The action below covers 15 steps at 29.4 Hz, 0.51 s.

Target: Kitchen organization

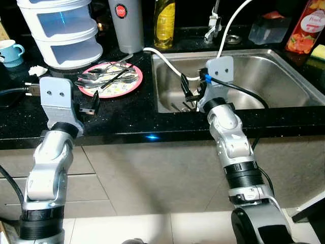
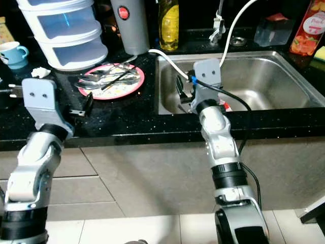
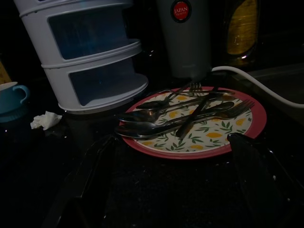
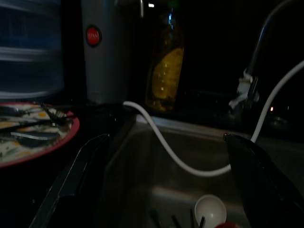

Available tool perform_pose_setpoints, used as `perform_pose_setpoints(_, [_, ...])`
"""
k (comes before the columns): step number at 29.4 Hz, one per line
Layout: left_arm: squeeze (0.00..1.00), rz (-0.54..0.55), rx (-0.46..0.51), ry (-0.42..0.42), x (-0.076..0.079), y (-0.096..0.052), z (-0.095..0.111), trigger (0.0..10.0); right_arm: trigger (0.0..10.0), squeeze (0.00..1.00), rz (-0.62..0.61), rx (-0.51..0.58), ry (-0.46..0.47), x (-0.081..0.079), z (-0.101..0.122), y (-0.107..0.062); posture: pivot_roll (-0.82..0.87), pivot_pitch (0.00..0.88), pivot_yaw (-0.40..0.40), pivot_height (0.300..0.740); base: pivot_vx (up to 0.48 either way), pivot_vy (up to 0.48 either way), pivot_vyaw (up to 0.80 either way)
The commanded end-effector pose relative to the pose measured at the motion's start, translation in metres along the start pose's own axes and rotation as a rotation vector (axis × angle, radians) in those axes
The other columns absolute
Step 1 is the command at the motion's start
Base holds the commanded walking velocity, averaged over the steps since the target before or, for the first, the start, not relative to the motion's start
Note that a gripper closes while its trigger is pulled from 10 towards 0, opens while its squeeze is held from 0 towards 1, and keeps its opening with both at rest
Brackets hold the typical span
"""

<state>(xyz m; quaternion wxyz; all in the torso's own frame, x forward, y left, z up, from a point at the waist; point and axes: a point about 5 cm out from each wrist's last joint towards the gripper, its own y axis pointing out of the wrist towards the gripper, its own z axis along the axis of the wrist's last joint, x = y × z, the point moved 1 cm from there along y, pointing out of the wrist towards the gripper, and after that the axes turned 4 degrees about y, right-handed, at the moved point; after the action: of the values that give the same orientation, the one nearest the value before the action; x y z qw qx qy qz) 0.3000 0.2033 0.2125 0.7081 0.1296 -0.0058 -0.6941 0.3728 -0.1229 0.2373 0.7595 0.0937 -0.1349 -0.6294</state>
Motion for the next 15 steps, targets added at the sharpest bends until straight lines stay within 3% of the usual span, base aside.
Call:
perform_pose_setpoints(1, [0.0, 0.019, -0.01, -0.012, 0.0018, -0.0024, -0.0019, 10.0, 10.0, 0.0, 0.014, 0.009, 0.004, -0.0031, 0.0011, 0.0014, 0.15, 0.0, 0.005, 0.74, 0.0, 0.0, 0.0])
perform_pose_setpoints(15, [0.0, 0.009, -0.02, 0.006, 0.004, -0.0051, -0.0043, 10.0, 10.0, 0.0, 0.02, 0.007, 0.014, -0.0098, -0.0047, 0.0032, 0.16, 0.0, 0.03, 0.74, 0.0, 0.0, 0.0])
